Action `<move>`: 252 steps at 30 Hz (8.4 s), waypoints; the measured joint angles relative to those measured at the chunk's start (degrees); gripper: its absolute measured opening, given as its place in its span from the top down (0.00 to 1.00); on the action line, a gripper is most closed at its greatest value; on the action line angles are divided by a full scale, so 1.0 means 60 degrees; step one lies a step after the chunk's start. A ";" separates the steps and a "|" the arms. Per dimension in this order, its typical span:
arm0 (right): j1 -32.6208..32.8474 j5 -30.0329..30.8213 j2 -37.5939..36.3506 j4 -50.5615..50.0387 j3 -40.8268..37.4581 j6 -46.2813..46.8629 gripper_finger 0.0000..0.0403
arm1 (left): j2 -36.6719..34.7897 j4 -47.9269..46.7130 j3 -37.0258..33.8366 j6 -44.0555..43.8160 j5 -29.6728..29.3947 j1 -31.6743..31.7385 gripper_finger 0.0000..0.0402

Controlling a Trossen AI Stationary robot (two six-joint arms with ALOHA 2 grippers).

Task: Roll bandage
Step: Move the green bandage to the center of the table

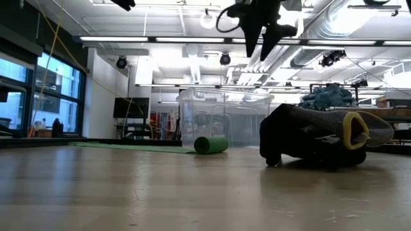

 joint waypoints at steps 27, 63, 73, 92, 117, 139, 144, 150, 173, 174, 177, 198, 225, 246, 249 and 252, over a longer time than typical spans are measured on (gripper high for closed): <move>0.0403 -0.1455 0.1283 1.0315 -0.5869 0.8119 0.54 | 0.0040 0.0140 -0.1060 0.0183 0.3054 0.0882 0.69; 0.0498 -0.1693 0.1861 1.0238 -0.5851 0.7496 0.97 | 0.0040 0.0143 -0.1060 -0.0199 0.3126 0.0878 0.69; 0.0936 -0.2478 0.1849 1.0259 -0.5855 0.6893 0.99 | 0.0040 0.0145 -0.1060 -0.0318 0.3008 0.0878 0.69; 0.2007 -0.3932 0.1304 0.7523 -0.5647 0.4189 0.99 | 0.0015 0.0221 -0.1838 -0.1119 0.4076 0.0826 0.69; 0.1406 -0.3686 0.0097 0.7520 -0.5625 0.2918 0.99 | 0.0015 0.2240 -0.5508 -0.2378 0.5019 0.0087 0.69; 0.1437 -0.3607 0.0094 0.7666 -0.5625 0.3002 0.99 | 0.2354 0.7283 -0.8921 -0.0794 0.3683 0.2599 0.77; 0.1529 -0.3577 0.0094 0.7365 -0.5621 0.3040 0.99 | 0.2994 0.7169 -0.8902 -0.0595 0.3634 0.2600 0.78; 0.1677 -0.3345 0.0094 0.6518 -0.5621 0.3242 0.99 | 0.3523 0.6642 -0.8812 -0.0803 0.4098 0.2551 0.87; 0.1716 -0.1412 -0.0563 0.4476 -0.5621 0.4158 0.99 | 0.2047 0.5206 -0.8960 -0.6048 0.4993 -0.0408 1.00; 0.1665 -0.1290 -0.0587 0.4316 -0.5621 0.4158 0.99 | 0.2047 0.5402 -0.8954 -0.6131 0.4906 -0.0460 0.99; 0.1524 -0.0775 -0.0624 0.3945 -0.5621 0.4151 0.99 | 0.2047 0.6053 -0.8950 -0.6385 0.4458 -0.0544 0.99; 0.1534 -0.0655 -0.0657 0.4863 -0.7408 0.4247 0.99 | 0.2277 0.7136 -0.8932 -0.6505 0.4196 -0.0857 0.99; 0.5693 -0.1888 -0.1449 0.5294 -0.7505 0.8177 1.00 | 0.2421 0.7916 -0.8851 -0.9528 0.7238 -0.3850 0.99; 0.4962 -0.2050 -0.1895 0.3887 -0.7512 0.6136 1.00 | 0.2293 0.7341 -0.8837 -0.8687 0.6731 -0.3621 0.99; 0.4962 -0.2074 -0.1895 0.3883 -0.7512 0.6136 1.00 | 0.2204 0.7978 -0.8837 -0.8733 0.6724 -0.3621 0.99; 0.4962 -0.2074 -0.1895 0.3882 -0.7512 0.6136 1.00 | 0.2110 0.7968 -0.8837 -0.8733 0.6702 -0.3606 0.99</move>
